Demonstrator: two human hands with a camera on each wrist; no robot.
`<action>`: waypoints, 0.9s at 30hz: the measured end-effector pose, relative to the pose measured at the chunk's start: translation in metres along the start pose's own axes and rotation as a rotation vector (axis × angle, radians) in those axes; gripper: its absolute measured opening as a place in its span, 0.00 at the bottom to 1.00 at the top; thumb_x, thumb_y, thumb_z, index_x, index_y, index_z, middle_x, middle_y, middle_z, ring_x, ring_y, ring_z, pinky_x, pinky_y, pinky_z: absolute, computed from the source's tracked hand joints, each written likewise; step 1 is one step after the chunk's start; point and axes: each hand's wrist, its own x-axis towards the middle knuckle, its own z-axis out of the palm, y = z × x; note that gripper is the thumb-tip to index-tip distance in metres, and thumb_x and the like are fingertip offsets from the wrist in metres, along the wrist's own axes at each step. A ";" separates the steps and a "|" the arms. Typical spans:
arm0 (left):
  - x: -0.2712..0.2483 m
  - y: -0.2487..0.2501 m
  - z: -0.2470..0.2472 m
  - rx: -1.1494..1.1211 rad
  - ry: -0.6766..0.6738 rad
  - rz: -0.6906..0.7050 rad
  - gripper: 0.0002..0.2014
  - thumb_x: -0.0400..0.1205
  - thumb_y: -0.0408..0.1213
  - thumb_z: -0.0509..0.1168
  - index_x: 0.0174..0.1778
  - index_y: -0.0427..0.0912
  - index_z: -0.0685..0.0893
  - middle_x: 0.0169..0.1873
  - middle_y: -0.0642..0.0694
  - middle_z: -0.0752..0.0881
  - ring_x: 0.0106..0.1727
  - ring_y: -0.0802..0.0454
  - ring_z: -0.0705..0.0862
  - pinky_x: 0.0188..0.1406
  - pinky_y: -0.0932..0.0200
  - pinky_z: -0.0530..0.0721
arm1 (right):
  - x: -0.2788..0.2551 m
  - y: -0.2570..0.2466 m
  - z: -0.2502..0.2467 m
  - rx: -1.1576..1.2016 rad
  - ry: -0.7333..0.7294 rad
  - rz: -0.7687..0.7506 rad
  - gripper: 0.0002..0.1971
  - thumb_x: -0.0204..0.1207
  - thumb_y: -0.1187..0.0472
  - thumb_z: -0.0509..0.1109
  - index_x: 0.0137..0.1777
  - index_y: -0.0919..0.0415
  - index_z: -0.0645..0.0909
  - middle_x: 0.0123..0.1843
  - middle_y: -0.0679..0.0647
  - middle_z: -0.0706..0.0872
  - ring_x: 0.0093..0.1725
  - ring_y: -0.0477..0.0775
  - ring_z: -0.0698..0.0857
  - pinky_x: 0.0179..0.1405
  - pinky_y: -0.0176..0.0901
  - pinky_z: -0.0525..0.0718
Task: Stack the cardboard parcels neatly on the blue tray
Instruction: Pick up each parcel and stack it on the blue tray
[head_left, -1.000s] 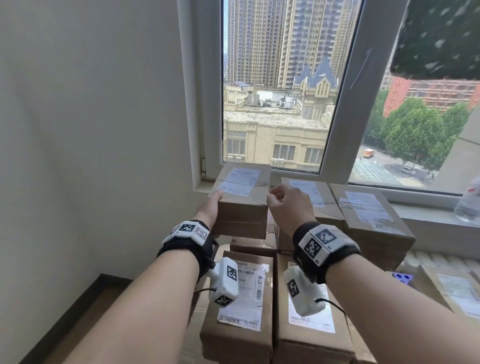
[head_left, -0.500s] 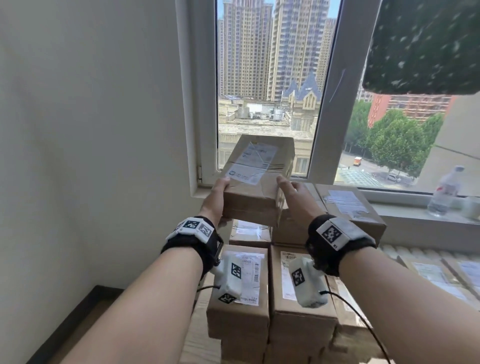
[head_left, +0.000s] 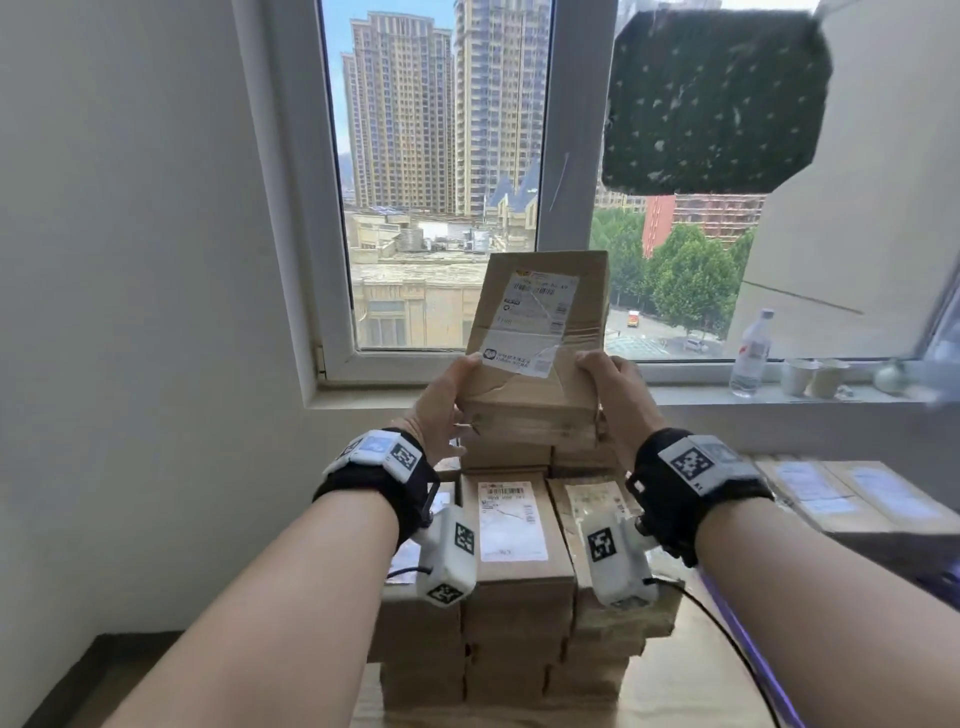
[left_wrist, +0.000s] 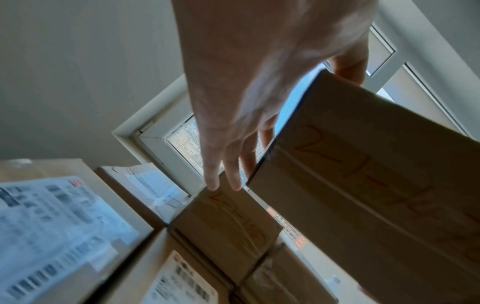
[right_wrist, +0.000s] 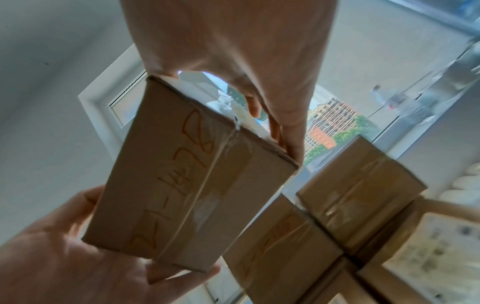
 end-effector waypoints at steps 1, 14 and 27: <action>0.002 0.001 0.008 -0.006 -0.022 0.004 0.46 0.53 0.68 0.68 0.65 0.44 0.82 0.53 0.41 0.83 0.51 0.44 0.83 0.53 0.49 0.80 | 0.001 0.002 -0.010 -0.003 0.005 -0.002 0.50 0.57 0.32 0.69 0.78 0.60 0.69 0.56 0.66 0.88 0.41 0.62 0.89 0.36 0.54 0.84; 0.012 -0.008 0.169 -0.033 -0.231 0.088 0.33 0.72 0.67 0.66 0.64 0.47 0.82 0.58 0.33 0.89 0.56 0.35 0.88 0.64 0.39 0.84 | -0.030 0.011 -0.173 0.041 0.129 -0.001 0.48 0.50 0.38 0.68 0.69 0.69 0.75 0.47 0.58 0.83 0.42 0.55 0.83 0.27 0.39 0.79; 0.015 -0.057 0.360 0.085 -0.179 0.021 0.30 0.78 0.72 0.56 0.58 0.51 0.87 0.42 0.43 0.91 0.47 0.43 0.88 0.60 0.45 0.84 | -0.039 0.049 -0.366 0.053 0.119 0.045 0.33 0.55 0.42 0.69 0.59 0.60 0.80 0.44 0.56 0.84 0.39 0.54 0.82 0.22 0.35 0.75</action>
